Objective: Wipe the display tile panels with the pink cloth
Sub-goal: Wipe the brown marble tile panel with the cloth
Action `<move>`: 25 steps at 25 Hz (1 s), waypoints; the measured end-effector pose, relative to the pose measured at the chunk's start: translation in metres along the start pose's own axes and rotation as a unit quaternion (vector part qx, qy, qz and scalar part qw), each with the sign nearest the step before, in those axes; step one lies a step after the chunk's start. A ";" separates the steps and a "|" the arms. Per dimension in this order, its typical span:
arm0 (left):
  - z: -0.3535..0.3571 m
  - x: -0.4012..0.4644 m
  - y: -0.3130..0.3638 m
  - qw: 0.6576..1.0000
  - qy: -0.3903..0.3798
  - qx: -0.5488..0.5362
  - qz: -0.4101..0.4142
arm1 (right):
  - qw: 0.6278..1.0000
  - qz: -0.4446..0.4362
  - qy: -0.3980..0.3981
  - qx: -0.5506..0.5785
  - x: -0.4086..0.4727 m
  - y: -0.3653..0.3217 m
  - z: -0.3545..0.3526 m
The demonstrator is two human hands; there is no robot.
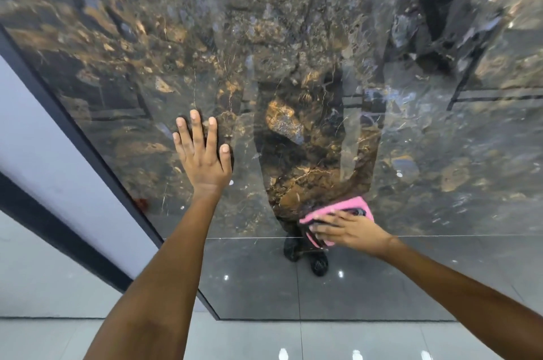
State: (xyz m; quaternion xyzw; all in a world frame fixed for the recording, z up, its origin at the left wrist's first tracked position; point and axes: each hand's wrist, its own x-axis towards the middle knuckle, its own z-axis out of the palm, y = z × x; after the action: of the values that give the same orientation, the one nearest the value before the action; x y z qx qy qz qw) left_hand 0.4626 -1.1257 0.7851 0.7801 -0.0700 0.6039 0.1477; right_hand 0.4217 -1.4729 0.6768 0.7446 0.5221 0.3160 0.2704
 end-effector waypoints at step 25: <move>-0.024 0.293 0.142 0.997 0.050 0.024 0.047 | 0.936 0.235 0.230 -0.124 0.035 0.304 -0.225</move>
State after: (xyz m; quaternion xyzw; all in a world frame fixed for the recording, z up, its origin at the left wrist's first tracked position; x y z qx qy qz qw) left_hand 0.4765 -1.2329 1.0938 0.7482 -0.0849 0.6498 0.1039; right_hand 0.4458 -1.5174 1.0536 0.7134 0.3368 0.5957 0.1508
